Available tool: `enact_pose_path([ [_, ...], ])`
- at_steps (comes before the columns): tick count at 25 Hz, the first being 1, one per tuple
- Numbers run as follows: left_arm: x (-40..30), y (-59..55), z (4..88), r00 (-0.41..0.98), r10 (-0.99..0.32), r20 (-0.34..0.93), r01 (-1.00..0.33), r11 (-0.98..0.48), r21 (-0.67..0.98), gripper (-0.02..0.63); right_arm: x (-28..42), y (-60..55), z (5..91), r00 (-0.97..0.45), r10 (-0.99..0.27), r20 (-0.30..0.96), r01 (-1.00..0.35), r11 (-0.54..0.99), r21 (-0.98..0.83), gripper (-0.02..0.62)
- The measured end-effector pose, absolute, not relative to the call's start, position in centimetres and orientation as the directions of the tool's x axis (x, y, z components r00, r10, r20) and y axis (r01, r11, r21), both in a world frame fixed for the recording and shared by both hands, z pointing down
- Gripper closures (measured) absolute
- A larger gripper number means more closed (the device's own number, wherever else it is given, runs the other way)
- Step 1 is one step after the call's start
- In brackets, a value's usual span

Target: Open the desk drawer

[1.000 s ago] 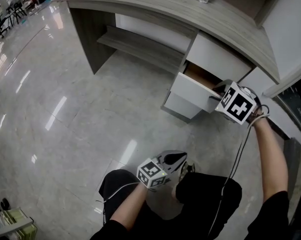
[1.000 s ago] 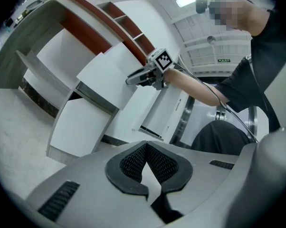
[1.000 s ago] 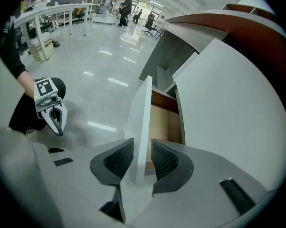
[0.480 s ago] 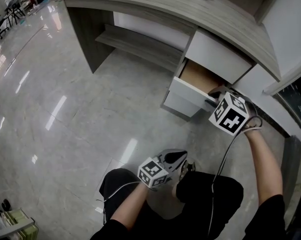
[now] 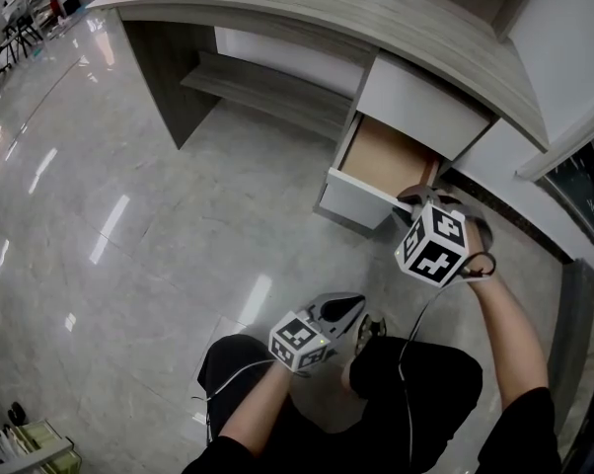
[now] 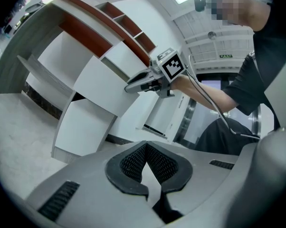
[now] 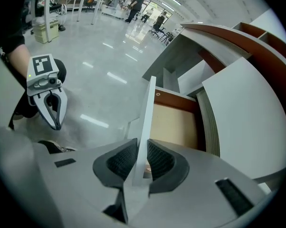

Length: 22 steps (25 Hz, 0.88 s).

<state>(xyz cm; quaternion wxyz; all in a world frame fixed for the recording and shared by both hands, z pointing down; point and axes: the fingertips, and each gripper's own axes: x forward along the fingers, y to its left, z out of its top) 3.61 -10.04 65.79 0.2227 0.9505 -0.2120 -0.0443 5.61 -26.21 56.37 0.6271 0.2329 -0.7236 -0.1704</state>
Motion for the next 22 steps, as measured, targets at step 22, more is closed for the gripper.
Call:
enact_pose_path([
  [22, 3.0, -9.8, 65.7, 0.904, -0.428, 0.000, -0.379, -0.800, 0.465, 0.603, 4.6, -22.7, 59.3, -0.143, -0.556, 0.819, -0.183, 0.828, 0.530, 0.545],
])
